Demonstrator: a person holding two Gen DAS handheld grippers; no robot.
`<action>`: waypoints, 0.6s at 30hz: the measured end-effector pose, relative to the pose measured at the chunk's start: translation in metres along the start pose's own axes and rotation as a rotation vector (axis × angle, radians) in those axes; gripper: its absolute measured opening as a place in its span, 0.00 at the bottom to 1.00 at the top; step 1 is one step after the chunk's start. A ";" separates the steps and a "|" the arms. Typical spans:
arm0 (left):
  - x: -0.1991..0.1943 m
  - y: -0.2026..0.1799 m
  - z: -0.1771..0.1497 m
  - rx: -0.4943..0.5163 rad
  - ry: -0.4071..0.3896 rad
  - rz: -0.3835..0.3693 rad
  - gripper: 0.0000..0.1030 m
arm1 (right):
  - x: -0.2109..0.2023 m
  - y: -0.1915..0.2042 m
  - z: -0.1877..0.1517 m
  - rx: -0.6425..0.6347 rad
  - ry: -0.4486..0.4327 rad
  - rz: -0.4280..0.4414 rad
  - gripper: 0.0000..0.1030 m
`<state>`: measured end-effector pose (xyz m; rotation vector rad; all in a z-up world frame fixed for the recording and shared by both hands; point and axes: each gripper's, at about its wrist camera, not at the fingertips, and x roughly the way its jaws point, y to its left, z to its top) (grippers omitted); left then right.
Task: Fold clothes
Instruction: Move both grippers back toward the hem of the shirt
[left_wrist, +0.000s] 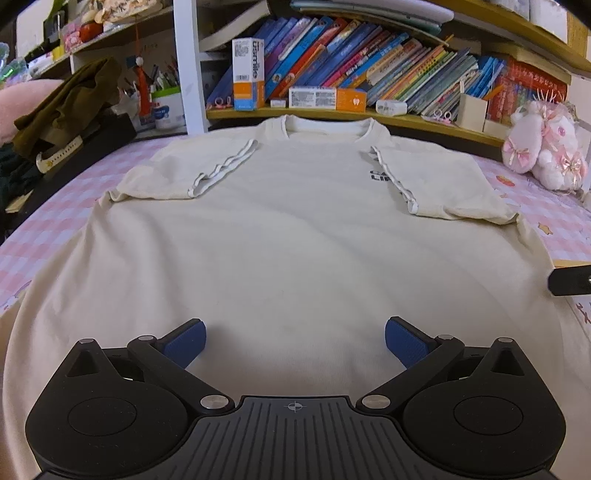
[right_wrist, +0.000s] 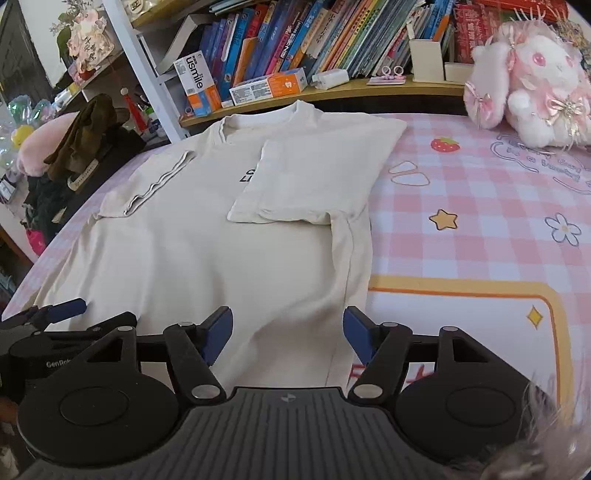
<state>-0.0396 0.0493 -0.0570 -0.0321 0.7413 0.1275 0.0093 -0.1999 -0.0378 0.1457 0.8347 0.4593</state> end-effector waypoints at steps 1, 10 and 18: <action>0.001 0.001 0.002 0.003 0.012 -0.004 1.00 | -0.002 0.000 -0.001 0.003 -0.006 -0.004 0.68; 0.001 0.008 0.009 0.049 0.080 -0.019 1.00 | -0.020 0.004 -0.012 0.040 -0.034 -0.081 0.75; -0.028 0.032 0.002 0.119 0.031 -0.036 1.00 | -0.040 0.034 -0.030 0.081 -0.070 -0.188 0.82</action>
